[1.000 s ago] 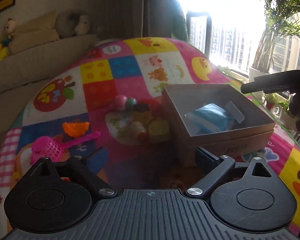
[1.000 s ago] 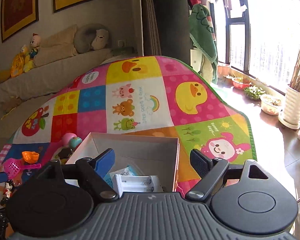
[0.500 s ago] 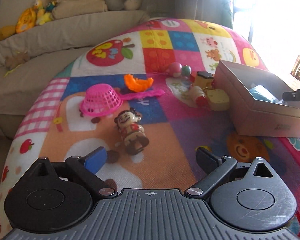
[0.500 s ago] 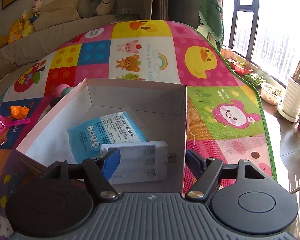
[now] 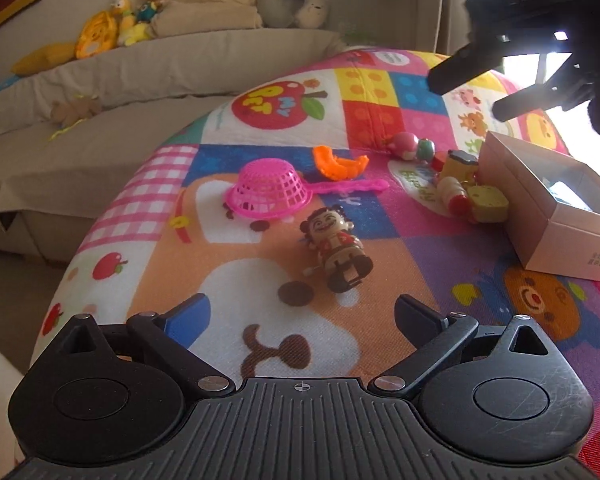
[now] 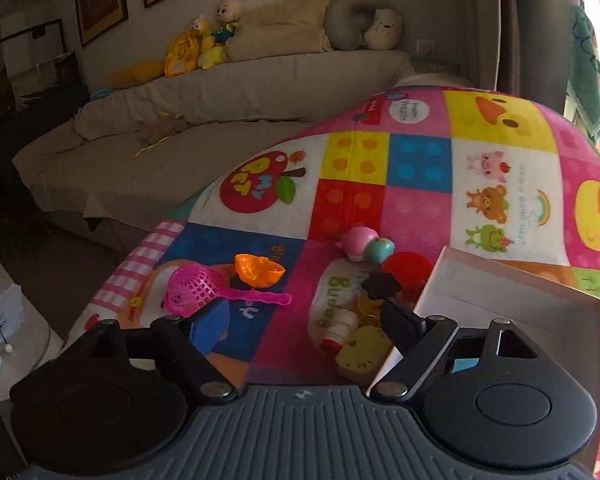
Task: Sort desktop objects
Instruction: 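Grasp the orange toy with the right tool and lift it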
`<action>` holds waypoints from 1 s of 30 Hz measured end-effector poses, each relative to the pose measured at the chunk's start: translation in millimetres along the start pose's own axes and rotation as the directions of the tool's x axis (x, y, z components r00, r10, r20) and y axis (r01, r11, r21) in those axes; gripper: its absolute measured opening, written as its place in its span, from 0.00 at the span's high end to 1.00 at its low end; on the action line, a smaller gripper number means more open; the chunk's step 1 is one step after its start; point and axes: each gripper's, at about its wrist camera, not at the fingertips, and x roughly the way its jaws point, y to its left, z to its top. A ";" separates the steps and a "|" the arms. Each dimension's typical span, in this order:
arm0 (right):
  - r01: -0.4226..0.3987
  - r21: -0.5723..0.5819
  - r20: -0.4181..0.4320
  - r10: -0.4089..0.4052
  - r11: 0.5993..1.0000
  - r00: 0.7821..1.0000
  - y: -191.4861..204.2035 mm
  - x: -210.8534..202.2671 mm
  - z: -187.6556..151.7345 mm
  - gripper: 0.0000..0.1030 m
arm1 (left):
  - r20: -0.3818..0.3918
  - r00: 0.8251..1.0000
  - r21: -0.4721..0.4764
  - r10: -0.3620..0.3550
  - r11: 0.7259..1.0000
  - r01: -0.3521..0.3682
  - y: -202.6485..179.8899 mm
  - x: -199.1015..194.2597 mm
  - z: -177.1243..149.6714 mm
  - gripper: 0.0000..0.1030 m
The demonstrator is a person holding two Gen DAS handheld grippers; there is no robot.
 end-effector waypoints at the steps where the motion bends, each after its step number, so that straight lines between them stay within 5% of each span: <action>1: -0.012 0.009 -0.023 0.012 1.000 1.000 5.8 21.0 8.1 0.19 | 0.006 1.000 -0.042 -0.016 0.999 0.016 6.5 -1.2 -0.9 0.01; 9: 0.095 0.041 -0.202 -0.085 0.995 0.976 11.9 168.2 32.9 0.18 | -0.007 0.997 -0.157 -0.083 0.984 0.081 23.9 4.1 -1.3 0.00; 11: 0.092 0.021 -0.245 -0.084 0.996 0.966 11.7 180.6 30.8 0.43 | -0.006 0.996 -0.164 -0.089 0.983 0.087 24.8 4.5 -1.3 0.00; 12: 0.091 0.023 -0.250 -0.082 0.996 0.965 11.6 178.8 29.5 0.44 | -0.005 0.996 -0.165 -0.091 0.982 0.088 24.8 4.4 -1.4 0.00; 21: 0.011 -0.090 -0.041 -0.015 0.996 0.999 28.6 10.8 -37.4 0.44 | -0.012 0.996 -0.152 -0.087 0.985 0.084 22.4 5.0 -0.9 0.00; 26: 0.104 -0.095 -0.011 -0.106 0.990 0.994 13.6 -69.6 -107.7 0.44 | -0.031 0.988 -0.052 -0.153 0.987 0.151 2.6 10.5 11.7 0.00; 30: 0.224 -0.033 -0.016 -0.225 0.974 0.974 -8.4 -87.4 -160.8 0.44 | -0.039 0.981 -0.006 -0.190 0.982 0.190 -18.2 28.3 26.3 0.00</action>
